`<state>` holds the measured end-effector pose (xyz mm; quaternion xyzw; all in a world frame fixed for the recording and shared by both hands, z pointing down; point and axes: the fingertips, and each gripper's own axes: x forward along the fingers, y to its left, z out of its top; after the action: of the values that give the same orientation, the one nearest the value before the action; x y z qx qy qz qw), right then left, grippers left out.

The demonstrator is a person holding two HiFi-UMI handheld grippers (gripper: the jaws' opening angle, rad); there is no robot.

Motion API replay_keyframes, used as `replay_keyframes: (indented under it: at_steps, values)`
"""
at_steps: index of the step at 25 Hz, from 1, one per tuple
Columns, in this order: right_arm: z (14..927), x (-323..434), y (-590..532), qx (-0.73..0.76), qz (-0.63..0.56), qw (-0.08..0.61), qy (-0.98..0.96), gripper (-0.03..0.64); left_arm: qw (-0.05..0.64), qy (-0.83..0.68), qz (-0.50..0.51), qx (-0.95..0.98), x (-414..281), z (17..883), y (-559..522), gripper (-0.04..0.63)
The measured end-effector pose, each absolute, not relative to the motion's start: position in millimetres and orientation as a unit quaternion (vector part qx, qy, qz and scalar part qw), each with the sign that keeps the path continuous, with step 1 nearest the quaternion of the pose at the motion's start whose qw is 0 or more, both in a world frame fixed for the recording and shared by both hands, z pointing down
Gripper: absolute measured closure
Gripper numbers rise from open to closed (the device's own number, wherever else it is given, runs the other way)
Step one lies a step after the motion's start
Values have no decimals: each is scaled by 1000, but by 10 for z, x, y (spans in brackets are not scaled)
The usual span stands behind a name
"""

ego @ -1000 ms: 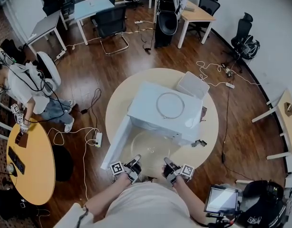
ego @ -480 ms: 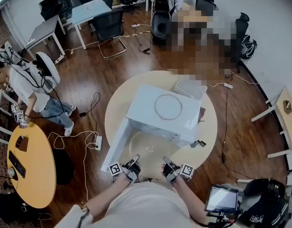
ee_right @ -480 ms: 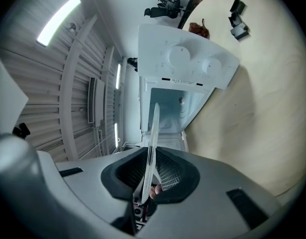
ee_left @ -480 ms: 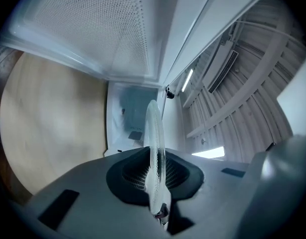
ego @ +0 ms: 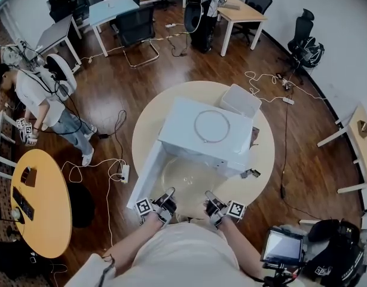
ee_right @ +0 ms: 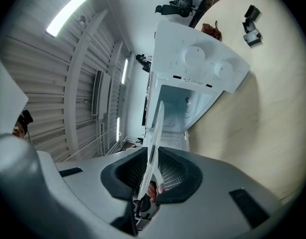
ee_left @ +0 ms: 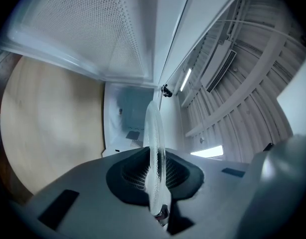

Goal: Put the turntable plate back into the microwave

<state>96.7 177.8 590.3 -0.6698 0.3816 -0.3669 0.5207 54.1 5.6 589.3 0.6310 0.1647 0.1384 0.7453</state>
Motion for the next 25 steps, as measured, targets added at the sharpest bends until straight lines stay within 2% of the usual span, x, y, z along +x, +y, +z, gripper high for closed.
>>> replay_keyframes:
  at_steps: [12,25]
  values:
    - [5866,1017,1817,-680,-356,513,384,526,751,147,130,631,649,5963,130,558]
    - [5917,1174,1848,-678,-372,503,385,526,755,113,106,638,852,6096,179,558]
